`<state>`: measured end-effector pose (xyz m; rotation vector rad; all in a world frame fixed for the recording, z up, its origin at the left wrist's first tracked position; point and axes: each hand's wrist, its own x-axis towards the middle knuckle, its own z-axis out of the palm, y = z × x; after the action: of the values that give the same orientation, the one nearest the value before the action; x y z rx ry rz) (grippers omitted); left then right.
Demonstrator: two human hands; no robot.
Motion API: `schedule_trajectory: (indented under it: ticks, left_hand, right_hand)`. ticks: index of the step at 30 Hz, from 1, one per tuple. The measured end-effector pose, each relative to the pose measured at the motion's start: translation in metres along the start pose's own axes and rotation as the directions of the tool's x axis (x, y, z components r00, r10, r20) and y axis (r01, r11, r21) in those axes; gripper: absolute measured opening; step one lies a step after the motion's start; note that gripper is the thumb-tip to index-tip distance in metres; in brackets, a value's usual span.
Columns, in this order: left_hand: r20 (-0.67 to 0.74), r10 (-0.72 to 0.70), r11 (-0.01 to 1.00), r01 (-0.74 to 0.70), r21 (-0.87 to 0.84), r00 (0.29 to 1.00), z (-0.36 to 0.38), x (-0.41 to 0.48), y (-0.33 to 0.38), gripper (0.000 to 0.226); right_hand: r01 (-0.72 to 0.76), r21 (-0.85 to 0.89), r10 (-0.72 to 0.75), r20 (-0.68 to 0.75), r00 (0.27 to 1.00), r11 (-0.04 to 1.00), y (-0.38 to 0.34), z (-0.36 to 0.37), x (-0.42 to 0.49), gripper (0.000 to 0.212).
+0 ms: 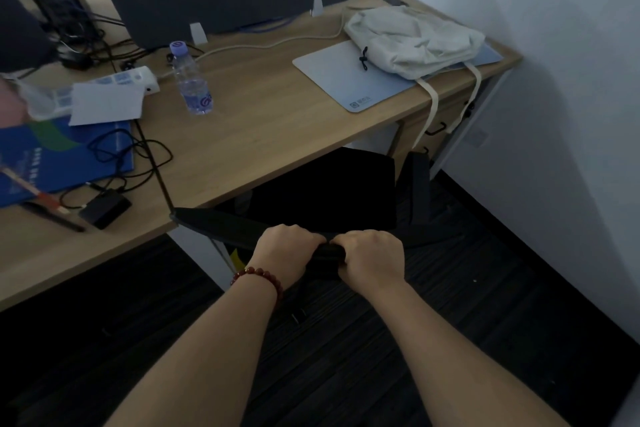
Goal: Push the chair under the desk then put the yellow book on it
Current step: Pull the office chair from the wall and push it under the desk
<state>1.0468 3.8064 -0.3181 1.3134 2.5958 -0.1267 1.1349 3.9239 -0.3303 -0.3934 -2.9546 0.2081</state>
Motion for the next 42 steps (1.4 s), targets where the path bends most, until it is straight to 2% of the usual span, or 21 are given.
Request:
schedule_trajectory:
  ticks: [9, 21, 33, 42]
  left_hand:
    - [0.006, -0.008, 1.0, 0.008, -0.01, 1.0, -0.004, -0.001, 0.0, 0.039]
    - [0.088, -0.121, 0.992, 0.123, -0.011, 0.989, -0.003, -0.015, 0.03, 0.041]
    - [-0.073, -0.162, 0.985, 0.157, -0.065, 0.984, -0.005, 0.017, 0.107, 0.04]
    - [-0.109, -0.25, 0.965, 0.238, -0.113, 0.962, -0.01, 0.043, 0.144, 0.034]
  right_hand:
    - [0.009, 0.005, -0.009, -0.009, 1.0, 1.0, 0.0, 0.0, 0.003, 0.023]
    - [0.112, 0.022, -0.111, -0.01, 0.994, 0.994, 0.013, 0.001, -0.018, 0.028]
    - [0.281, 0.043, -0.283, 0.029, 0.959, 0.959, 0.114, -0.015, -0.012, 0.023]
    - [0.386, 0.128, -0.389, -0.007, 0.921, 0.914, 0.161, -0.028, 0.005, 0.023]
